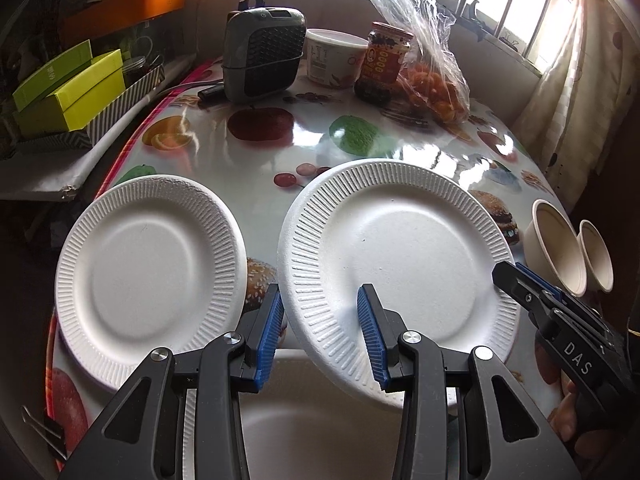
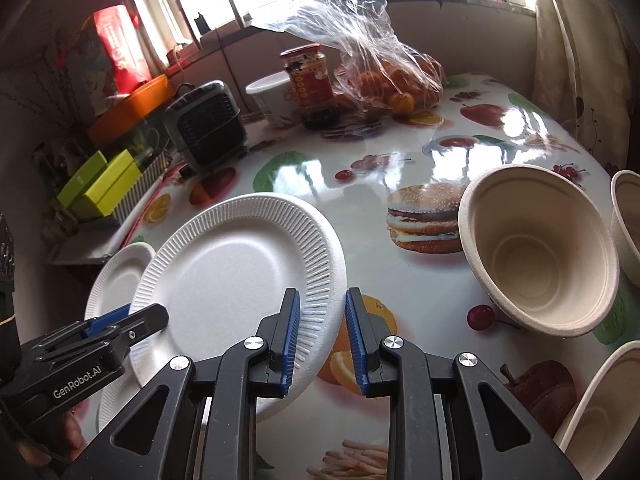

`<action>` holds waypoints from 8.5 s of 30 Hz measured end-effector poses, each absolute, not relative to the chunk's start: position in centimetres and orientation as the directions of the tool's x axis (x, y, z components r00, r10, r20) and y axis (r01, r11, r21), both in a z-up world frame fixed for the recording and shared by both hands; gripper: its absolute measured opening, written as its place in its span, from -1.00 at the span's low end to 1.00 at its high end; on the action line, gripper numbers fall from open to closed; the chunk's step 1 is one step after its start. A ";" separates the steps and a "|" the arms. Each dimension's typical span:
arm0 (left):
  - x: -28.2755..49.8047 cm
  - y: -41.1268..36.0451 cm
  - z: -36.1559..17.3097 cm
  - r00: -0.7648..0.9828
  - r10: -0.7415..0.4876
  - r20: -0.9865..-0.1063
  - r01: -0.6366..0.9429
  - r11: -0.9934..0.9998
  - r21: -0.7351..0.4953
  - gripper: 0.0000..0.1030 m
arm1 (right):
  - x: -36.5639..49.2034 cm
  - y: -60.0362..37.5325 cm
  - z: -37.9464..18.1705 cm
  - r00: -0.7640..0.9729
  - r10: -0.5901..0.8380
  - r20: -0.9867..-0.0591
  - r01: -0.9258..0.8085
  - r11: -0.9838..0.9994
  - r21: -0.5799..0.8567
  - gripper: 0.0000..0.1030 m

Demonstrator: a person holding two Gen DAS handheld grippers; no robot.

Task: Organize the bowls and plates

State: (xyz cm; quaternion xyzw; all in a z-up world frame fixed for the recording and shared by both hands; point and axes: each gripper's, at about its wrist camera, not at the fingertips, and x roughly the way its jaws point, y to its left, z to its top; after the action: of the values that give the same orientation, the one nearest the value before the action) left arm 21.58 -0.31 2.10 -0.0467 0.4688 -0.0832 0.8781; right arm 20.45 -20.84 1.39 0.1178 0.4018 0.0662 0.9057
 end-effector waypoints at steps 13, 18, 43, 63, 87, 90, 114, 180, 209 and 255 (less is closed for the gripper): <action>16.8 2.0 2.9 0.580 -0.169 -0.797 0.056 0.984 -0.168 -0.23 | 16.3 -18.9 2.4 0.673 0.258 -0.693 -0.099 0.960 0.261 -0.56; 14.9 2.9 2.8 0.586 -0.156 -0.795 0.036 0.985 -0.166 -0.23 | 14.8 -18.0 2.3 0.665 0.276 -0.694 -0.127 0.958 0.259 -0.56; 8.1 6.6 0.7 0.580 -0.103 -0.808 -0.070 0.982 -0.175 -0.23 | 10.6 -14.3 0.9 0.613 0.346 -0.711 -0.237 0.938 0.253 -0.56; 6.9 7.5 -1.0 0.553 -0.085 -0.829 -0.110 0.979 -0.174 -0.23 | 10.2 -12.8 -0.8 0.572 0.346 -0.744 -0.258 0.936 0.237 -0.56; 7.2 7.6 -1.4 0.544 -0.078 -0.835 -0.117 0.979 -0.167 -0.22 | 10.3 -12.7 -0.8 0.575 0.331 -0.748 -0.251 0.942 0.223 -0.52; 7.2 7.6 -1.3 0.545 -0.077 -0.835 -0.117 0.979 -0.167 -0.21 | 10.3 -12.7 -0.9 0.575 0.329 -0.749 -0.250 0.942 0.222 -0.49; 6.9 7.9 -0.5 0.566 -0.042 -0.823 -0.131 0.982 -0.140 -0.13 | 10.0 -12.8 -0.1 0.603 0.319 -0.731 -0.241 0.946 0.214 -0.19; 20.2 18.8 0.7 0.556 0.012 -0.831 -0.302 0.935 -0.188 -0.05 | 27.0 -5.0 0.7 0.406 0.499 -0.766 -0.461 0.835 0.300 -0.04; 21.5 18.6 -0.4 0.545 -0.036 -0.837 -0.287 0.931 -0.227 -0.20 | 28.3 -3.2 -1.4 0.332 0.505 -0.797 -0.480 0.818 0.318 -0.49; 19.9 16.7 3.3 0.616 -0.055 -0.786 -0.217 0.947 -0.236 -0.40 | 25.8 -5.8 1.8 0.423 0.515 -0.745 -0.465 0.830 0.310 -0.49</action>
State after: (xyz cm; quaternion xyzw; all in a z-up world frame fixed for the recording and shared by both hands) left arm 19.90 16.67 3.30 -0.1558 0.4357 0.0459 0.8853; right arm 25.84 -5.77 1.84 0.0280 0.4516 0.2905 0.8431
